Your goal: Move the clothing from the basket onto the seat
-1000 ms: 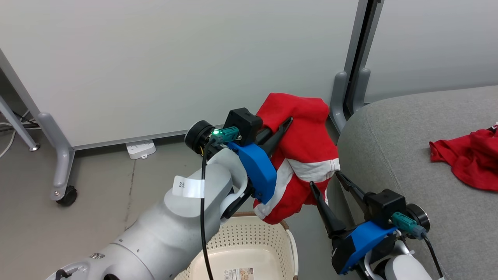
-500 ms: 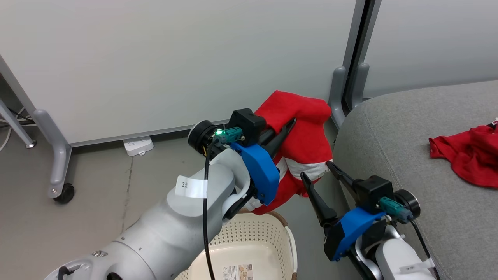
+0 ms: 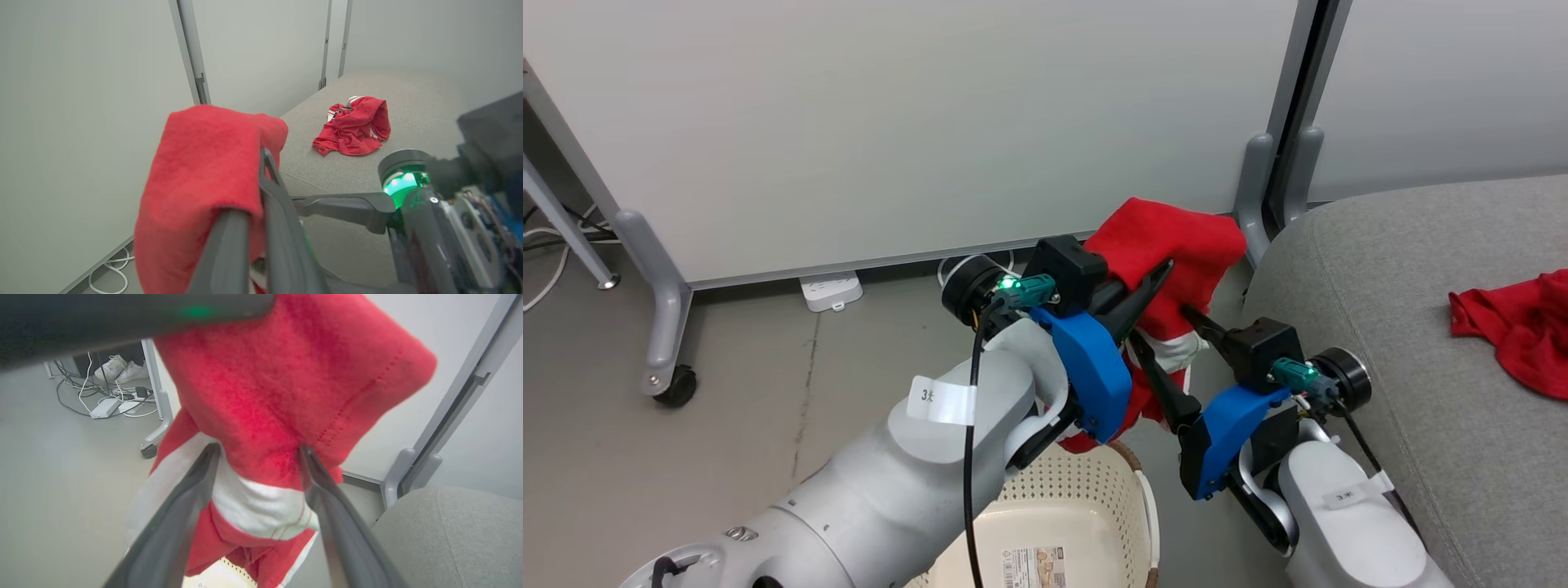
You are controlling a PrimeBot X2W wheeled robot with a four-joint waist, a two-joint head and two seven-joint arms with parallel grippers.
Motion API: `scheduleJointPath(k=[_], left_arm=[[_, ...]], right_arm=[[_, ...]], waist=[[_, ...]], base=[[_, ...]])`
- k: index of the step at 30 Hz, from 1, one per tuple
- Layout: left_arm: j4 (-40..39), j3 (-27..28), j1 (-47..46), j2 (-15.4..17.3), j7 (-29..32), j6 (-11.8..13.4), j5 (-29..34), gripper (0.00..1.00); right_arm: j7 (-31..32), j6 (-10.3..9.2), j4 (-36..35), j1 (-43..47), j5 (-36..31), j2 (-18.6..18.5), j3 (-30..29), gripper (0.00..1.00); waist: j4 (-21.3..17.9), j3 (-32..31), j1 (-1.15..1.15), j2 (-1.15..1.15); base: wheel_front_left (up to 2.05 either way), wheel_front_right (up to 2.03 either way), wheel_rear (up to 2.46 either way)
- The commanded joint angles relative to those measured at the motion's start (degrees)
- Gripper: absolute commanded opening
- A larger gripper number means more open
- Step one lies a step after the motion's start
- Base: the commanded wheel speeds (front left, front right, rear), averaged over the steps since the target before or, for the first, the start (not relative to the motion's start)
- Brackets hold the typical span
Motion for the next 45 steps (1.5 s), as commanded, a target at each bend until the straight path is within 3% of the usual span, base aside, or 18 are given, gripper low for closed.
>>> scheduleJointPath(k=[1,8,23,24,25,26,27,45], left_arm=[[-0.5,-0.2,-0.5,-0.1,0.3,-0.1,-0.4,0.0],[-2.3,-0.4,0.0,-0.1,1.1,-0.1,-0.4,0.0],[-6.8,-0.4,2.1,-0.1,3.5,-0.1,-0.6,0.0],[-6.9,-0.4,2.1,-0.1,3.6,-0.1,-0.6,0.0],[-6.9,-0.4,2.2,-0.1,3.7,-0.1,-0.6,0.0],[-7.0,-0.4,2.3,-0.1,3.7,-0.1,-0.6,0.0],[-6.9,-0.4,2.4,-0.1,3.8,-0.1,-0.6,0.0],[-3.0,-0.4,1.3,0.0,1.6,-0.1,-1.4,0.0]], right_arm=[[-0.6,0.01,1.3,-1.4,0.2,-0.1,0.9,1.0],[-2.6,0.01,6.7,-4.6,2.1,-0.1,4.5,1.0],[-7.5,0.01,16.7,-10.5,5.0,-0.1,3.1,1.0],[-7.9,0.01,17.0,-10.7,5.5,-0.1,3.2,0.96],[-8.2,0.01,17.4,-10.8,6.0,-0.1,3.3,0.43],[-8.5,0.01,17.8,-11.0,6.4,-0.1,3.5,0.09],[-8.7,0.01,18.0,-11.2,6.8,-0.1,3.9,0.0],[-10.6,0.01,20.0,-11.8,10.4,-0.1,7.4,0.0]], waist=[[0.3,0.1,0.0,0.0],[0.9,0.2,0.0,0.0],[1.5,-0.7,0.0,0.0],[1.5,-0.8,0.0,0.0],[1.5,-0.8,0.0,0.0],[1.4,-0.9,0.0,0.0],[1.4,-0.9,0.0,0.0],[-0.4,-0.9,0.0,0.0]], base=[[0.0,0.0,0.0],[0.0,0.0,0.0],[0.0,0.0,0.0],[0.0,0.0,0.0],[0.0,0.0,0.0],[0.0,0.0,0.0],[0.0,0.0,0.0],[0.0,0.0,0.0]])
